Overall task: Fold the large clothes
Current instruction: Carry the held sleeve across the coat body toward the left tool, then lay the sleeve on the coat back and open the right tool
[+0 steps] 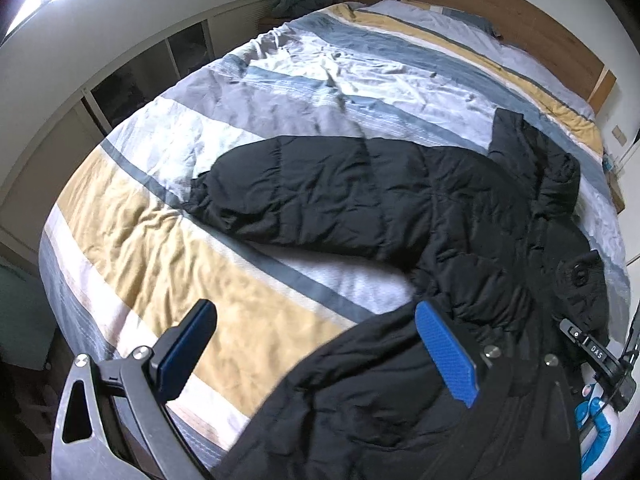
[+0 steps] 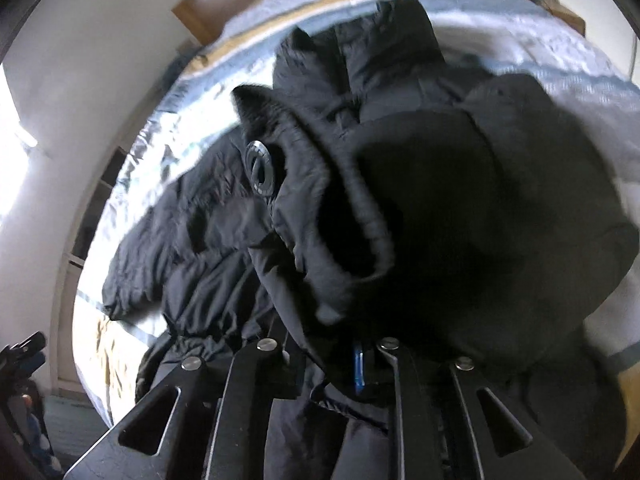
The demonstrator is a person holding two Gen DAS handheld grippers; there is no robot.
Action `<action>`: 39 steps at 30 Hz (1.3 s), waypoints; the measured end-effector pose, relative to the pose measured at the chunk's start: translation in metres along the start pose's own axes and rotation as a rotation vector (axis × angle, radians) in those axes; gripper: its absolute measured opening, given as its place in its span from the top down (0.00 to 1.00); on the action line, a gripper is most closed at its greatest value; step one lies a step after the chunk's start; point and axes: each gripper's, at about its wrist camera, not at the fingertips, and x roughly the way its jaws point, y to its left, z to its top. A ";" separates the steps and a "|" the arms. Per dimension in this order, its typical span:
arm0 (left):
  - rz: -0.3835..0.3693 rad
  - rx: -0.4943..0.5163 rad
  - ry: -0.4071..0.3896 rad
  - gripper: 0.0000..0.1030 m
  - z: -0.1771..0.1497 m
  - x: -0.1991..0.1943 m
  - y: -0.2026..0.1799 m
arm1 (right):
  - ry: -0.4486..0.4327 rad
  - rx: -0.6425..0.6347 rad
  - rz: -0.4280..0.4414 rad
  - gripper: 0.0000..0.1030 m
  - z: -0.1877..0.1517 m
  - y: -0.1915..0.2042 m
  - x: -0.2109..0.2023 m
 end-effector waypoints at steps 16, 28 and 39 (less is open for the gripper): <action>-0.042 0.098 0.035 0.03 0.003 0.017 -0.031 | 0.055 -0.275 0.029 0.41 -0.025 0.067 -0.013; -0.225 0.238 0.026 0.03 -0.014 0.033 -0.207 | -0.102 -0.324 -0.214 0.41 0.042 -0.044 -0.076; -0.261 0.310 0.094 0.02 -0.035 0.124 -0.365 | -0.028 -0.282 -0.174 0.41 0.095 -0.110 -0.017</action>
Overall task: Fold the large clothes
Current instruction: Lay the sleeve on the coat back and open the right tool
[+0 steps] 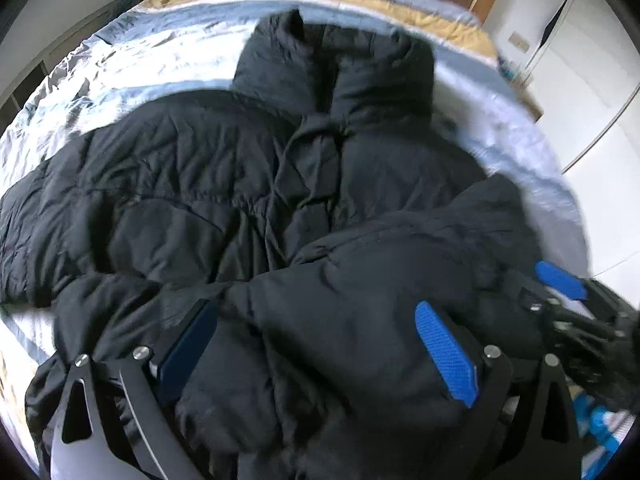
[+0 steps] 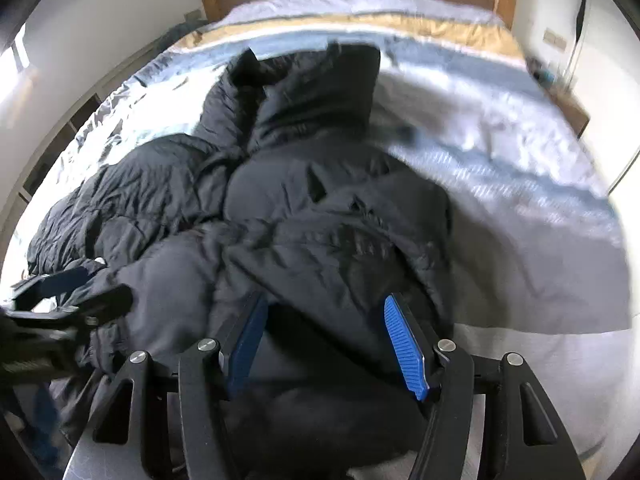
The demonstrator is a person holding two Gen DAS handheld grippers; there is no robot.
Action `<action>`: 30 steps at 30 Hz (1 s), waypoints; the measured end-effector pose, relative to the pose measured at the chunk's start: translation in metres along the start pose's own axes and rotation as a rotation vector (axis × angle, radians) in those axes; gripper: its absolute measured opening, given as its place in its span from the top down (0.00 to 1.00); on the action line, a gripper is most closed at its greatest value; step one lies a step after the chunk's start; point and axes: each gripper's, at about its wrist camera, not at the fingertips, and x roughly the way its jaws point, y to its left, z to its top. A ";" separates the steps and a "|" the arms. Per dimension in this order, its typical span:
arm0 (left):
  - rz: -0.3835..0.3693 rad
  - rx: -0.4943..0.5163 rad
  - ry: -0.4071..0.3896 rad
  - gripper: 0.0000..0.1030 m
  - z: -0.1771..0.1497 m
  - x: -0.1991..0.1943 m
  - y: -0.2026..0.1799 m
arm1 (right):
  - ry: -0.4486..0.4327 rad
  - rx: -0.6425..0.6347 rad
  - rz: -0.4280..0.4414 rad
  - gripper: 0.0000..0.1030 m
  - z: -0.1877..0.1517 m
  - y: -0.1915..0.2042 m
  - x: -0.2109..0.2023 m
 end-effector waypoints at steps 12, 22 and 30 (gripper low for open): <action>0.057 -0.006 0.015 0.02 -0.029 -0.009 0.032 | -0.036 0.067 0.020 0.41 -0.030 -0.017 -0.024; 0.033 -0.007 0.084 0.02 -0.057 -0.011 0.038 | 0.068 0.125 -0.039 0.40 -0.063 0.003 -0.029; 0.053 -0.027 0.014 0.02 -0.040 -0.075 0.093 | 0.062 0.163 -0.086 0.40 -0.065 0.049 -0.081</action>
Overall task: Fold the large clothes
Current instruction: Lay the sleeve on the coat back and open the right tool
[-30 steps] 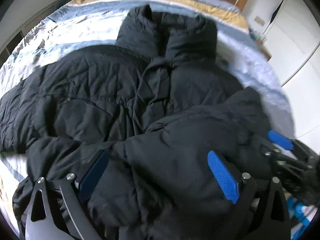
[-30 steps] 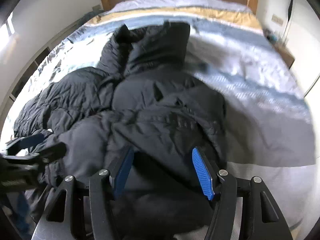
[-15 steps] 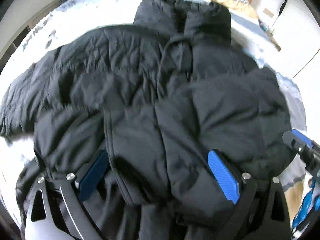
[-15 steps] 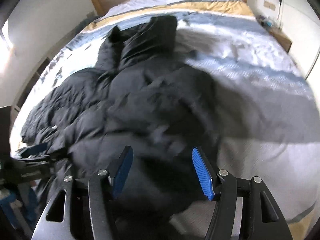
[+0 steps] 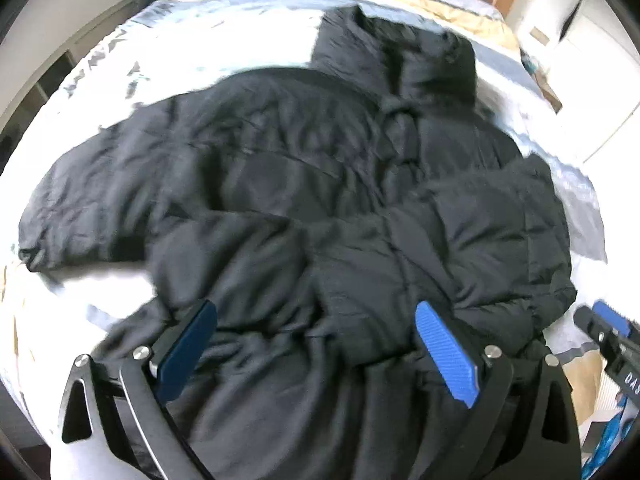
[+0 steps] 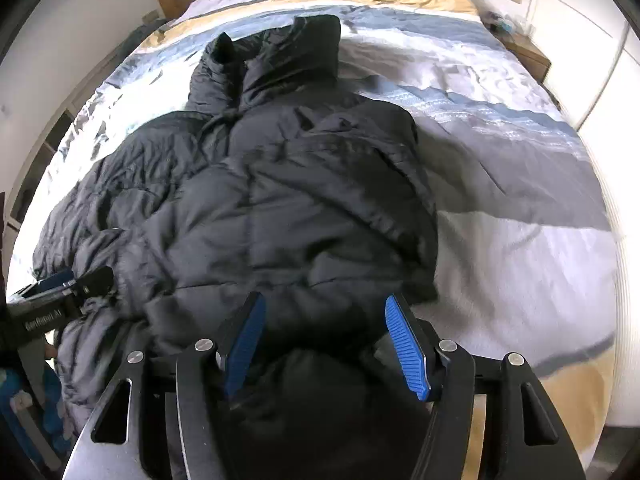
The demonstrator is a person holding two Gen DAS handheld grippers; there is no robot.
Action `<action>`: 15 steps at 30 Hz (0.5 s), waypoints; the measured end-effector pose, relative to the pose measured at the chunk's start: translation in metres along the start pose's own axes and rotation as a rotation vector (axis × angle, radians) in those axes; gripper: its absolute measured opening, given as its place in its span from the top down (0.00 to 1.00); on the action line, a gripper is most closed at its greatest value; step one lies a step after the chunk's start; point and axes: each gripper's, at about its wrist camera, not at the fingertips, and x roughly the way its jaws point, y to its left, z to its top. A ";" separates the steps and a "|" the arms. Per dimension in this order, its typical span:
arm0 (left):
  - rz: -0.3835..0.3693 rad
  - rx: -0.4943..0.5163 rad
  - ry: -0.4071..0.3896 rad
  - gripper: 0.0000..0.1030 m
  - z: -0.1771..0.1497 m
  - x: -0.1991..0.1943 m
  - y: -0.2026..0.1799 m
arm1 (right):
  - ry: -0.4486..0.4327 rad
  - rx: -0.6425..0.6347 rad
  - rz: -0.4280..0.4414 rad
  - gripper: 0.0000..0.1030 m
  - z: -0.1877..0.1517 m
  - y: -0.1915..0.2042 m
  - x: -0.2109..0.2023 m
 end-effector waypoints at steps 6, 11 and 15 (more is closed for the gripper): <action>0.025 -0.023 -0.030 0.02 0.011 -0.029 0.055 | 0.009 0.047 -0.029 0.40 -0.003 0.028 -0.023; 0.044 -0.077 -0.049 0.02 0.021 -0.045 0.111 | -0.009 0.062 -0.057 0.40 0.009 0.051 -0.038; 0.039 -0.150 -0.027 0.02 0.023 -0.038 0.159 | -0.014 0.081 -0.066 0.40 0.021 0.067 -0.041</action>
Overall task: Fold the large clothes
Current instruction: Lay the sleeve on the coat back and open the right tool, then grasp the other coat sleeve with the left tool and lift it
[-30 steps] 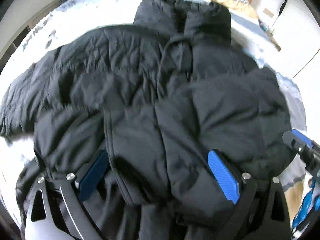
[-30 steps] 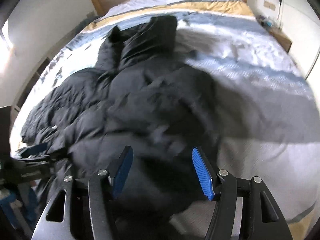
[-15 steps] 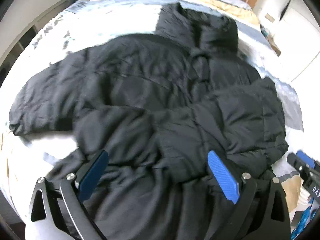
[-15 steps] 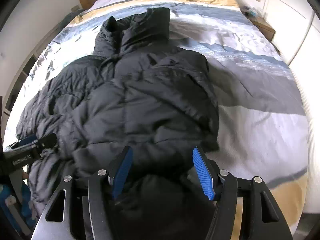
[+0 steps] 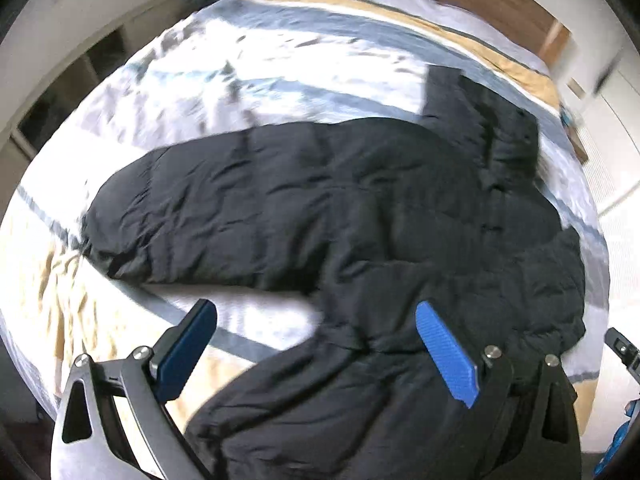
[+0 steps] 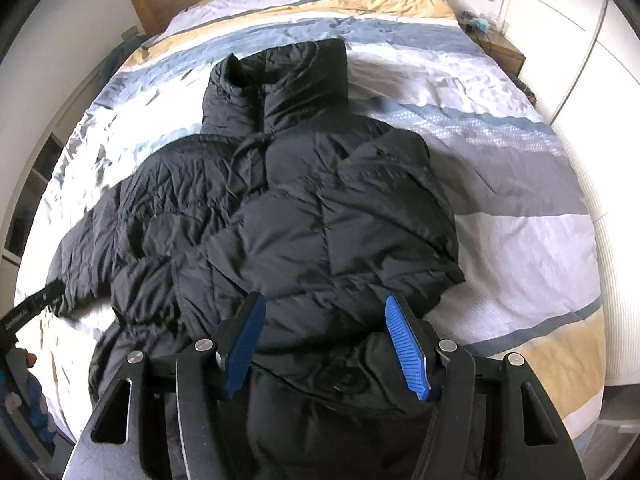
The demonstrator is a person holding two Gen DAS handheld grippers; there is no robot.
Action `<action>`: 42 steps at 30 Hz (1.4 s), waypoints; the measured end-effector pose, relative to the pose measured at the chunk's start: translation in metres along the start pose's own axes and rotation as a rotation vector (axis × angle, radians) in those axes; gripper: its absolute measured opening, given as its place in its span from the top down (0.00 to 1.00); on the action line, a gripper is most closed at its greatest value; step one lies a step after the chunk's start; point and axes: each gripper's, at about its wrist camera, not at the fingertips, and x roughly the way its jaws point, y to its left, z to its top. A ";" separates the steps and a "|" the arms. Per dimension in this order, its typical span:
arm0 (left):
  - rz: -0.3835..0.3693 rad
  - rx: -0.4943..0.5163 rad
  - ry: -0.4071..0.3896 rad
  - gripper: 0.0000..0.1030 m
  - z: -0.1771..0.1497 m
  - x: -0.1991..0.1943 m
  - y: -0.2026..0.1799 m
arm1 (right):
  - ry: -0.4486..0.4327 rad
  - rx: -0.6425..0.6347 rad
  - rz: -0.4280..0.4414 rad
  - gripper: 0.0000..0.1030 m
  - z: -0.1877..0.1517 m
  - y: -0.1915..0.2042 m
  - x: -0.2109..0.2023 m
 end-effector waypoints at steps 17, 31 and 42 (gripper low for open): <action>-0.128 -0.584 0.030 0.04 -0.014 0.072 0.267 | 0.057 -0.049 -0.048 0.40 -0.005 0.059 0.013; -0.477 -0.990 0.009 0.36 -0.027 0.135 0.335 | 0.086 -0.062 -0.125 0.40 -0.007 0.041 -0.006; -0.496 -0.924 -0.019 0.90 -0.010 0.111 0.334 | 0.075 -0.054 -0.153 0.40 -0.020 0.028 -0.023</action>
